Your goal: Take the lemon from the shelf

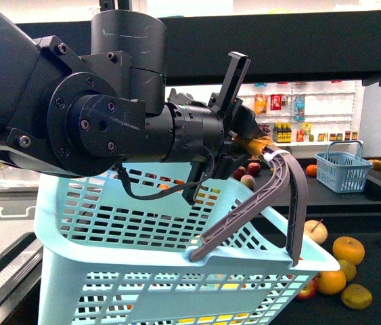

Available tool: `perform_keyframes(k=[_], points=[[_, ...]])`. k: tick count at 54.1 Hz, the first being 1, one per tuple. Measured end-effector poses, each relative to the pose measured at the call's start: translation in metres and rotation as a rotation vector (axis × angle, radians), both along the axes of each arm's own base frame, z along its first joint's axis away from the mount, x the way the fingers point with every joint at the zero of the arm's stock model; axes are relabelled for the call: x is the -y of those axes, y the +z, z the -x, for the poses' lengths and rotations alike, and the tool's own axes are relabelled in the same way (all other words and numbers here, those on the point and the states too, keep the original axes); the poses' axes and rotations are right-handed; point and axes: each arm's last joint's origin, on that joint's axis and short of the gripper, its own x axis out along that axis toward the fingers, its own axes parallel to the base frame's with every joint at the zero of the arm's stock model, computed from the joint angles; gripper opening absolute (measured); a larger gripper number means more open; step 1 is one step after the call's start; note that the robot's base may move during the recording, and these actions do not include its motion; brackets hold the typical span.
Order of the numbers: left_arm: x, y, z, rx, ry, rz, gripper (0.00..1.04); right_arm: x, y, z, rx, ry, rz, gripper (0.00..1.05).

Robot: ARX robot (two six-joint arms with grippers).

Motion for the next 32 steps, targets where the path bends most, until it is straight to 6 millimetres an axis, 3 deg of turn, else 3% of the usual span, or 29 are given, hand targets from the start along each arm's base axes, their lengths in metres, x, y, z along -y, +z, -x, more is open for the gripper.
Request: perform_keyframes(k=[5, 14, 32], points=[[0.0, 0.0, 0.0, 0.0, 0.0, 0.0, 0.11, 0.0, 0.0, 0.0, 0.0, 0.0, 0.0, 0.71], [0.0, 0.0, 0.0, 0.0, 0.0, 0.0, 0.11, 0.0, 0.0, 0.0, 0.0, 0.0, 0.0, 0.97], [-0.011, -0.004, -0.007, -0.004, 0.124, -0.072, 0.11, 0.0, 0.0, 0.0, 0.001, -0.001, 0.0, 0.97]])
